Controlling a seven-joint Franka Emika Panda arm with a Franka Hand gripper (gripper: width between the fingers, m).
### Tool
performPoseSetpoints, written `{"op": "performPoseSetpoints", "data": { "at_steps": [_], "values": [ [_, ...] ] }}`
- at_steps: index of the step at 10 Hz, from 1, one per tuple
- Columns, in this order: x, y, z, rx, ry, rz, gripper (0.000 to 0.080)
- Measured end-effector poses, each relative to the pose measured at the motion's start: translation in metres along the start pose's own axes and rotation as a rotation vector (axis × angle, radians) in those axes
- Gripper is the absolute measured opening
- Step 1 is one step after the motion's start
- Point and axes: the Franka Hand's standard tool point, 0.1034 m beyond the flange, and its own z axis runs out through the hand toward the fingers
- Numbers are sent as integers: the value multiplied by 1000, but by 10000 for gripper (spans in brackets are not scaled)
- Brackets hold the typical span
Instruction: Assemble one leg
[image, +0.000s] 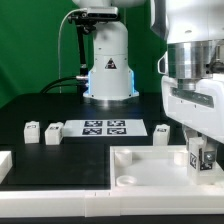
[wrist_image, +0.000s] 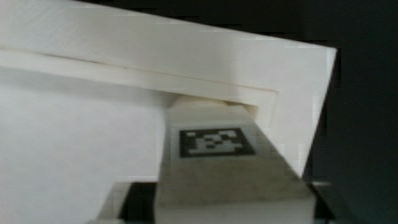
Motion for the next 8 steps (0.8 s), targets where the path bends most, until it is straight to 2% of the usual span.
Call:
{"op": "performPoseSetpoints", "data": {
  "at_steps": [1,2,3,4,8],
  "values": [
    [0,0,0,0,0,-2,381],
    [0,0,0,-1,1,-32,560],
    [-1,0,0,-3,6,-190,560],
    [-1,0,0,-4,8,-324,631],
    [-2,1,1,-15,7,-824,649]
  ]
}}
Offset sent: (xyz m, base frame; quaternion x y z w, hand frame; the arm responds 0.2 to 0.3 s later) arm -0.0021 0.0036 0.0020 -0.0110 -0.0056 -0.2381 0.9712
